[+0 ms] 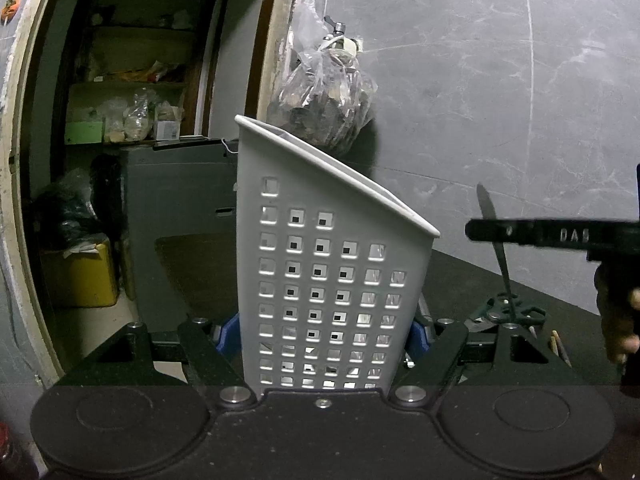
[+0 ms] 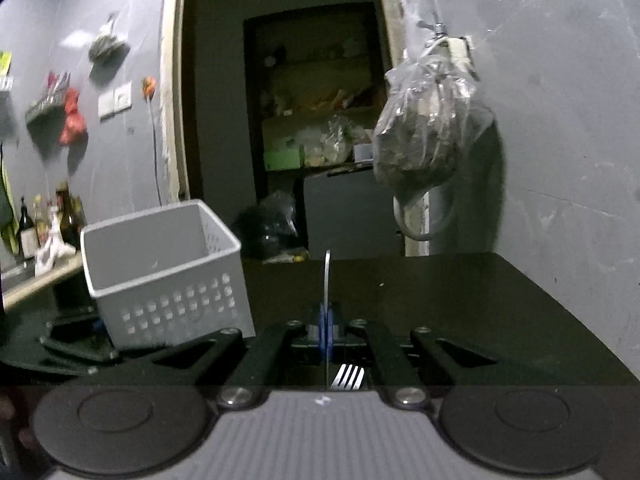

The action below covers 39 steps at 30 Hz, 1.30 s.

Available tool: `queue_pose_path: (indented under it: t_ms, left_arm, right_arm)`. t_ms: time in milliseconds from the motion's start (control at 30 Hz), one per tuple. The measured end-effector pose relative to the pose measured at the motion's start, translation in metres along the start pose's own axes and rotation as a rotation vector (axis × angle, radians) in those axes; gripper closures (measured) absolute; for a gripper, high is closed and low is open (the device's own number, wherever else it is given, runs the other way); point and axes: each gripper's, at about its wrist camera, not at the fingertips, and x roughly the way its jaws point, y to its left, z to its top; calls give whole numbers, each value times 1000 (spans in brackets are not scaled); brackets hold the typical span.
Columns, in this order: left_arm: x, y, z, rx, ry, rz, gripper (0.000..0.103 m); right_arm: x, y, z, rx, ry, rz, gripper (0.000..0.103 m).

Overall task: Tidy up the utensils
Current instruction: 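Lift the spoon over the caddy and open the right tool to drop it in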

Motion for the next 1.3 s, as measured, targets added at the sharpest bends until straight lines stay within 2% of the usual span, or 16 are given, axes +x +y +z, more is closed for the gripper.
queue_pose_path:
  t_ms: [267, 533, 733, 900, 1067, 1300]
  left_arm:
    - [0, 2, 0, 1, 0, -3, 26]
    - [3, 1, 0, 5, 2, -10, 26]
    - [3, -2, 0, 13, 2, -16, 26]
    - [4, -3, -1, 18, 3, -26, 26]
    - [4, 0, -1, 16, 1, -32, 26]
    - [5, 0, -1, 16, 0, -33, 26]
  right_arm:
    - [-4, -5, 12, 48, -49, 31, 102]
    - [-27, 16, 63, 10, -207, 88, 102]
    - [-18, 38, 95, -7, -264, 170, 102]
    - [-4, 58, 109, 7, -315, 253, 102]
    - [18, 74, 106, -6, -293, 287, 102]
    - [43, 78, 90, -13, -243, 263, 101]
